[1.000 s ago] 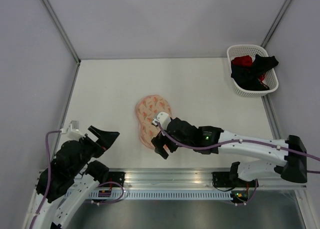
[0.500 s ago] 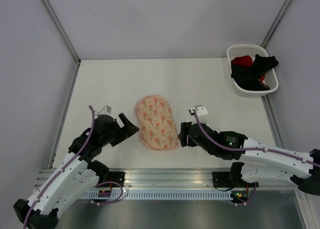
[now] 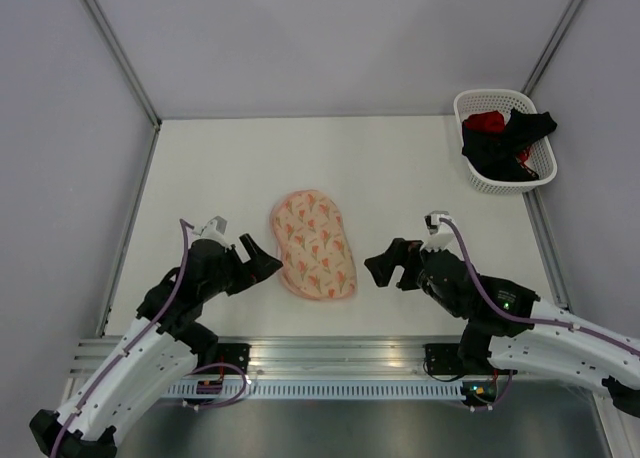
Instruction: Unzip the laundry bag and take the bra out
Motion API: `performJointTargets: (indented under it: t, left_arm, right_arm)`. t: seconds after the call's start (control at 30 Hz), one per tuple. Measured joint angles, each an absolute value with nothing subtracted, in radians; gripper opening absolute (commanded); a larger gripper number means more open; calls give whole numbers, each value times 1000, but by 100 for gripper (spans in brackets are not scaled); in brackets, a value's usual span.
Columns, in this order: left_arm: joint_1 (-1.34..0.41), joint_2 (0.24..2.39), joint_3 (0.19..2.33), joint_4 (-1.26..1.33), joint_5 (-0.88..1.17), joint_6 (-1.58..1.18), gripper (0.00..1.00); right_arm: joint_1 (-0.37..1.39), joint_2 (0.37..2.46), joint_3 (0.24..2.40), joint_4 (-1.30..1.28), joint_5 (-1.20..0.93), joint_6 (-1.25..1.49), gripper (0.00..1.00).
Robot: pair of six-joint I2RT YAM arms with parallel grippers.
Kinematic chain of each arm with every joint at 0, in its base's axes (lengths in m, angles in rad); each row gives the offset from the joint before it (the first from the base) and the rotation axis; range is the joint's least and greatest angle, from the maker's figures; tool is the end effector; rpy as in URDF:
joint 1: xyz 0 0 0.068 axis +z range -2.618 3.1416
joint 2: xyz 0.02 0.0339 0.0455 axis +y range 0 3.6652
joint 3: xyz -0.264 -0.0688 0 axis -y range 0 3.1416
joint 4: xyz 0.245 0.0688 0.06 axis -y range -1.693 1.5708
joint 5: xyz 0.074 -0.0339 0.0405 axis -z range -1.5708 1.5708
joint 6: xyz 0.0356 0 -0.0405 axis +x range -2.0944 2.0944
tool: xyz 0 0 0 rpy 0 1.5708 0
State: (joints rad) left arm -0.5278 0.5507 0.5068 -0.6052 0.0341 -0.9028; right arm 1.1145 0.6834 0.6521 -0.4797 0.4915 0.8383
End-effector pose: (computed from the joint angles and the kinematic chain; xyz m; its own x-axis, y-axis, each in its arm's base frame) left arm 0.1115 -0.0664 0.2346 -0.7370 -0.4785 -0.4773 -0.0837 0.7653 -0.6382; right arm 0.0829 0.1308 0.2810 -0.5977 0.2700 -0.7549 -0.2477 0.8333 0.4942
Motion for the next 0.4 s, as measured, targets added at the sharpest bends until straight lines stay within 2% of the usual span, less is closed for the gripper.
performJointTargets:
  t: [0.4]
  left_arm:
    - [-528, 467, 500, -588, 90, -895, 100]
  right_arm:
    - [1114, 730, 707, -530, 429, 823, 98]
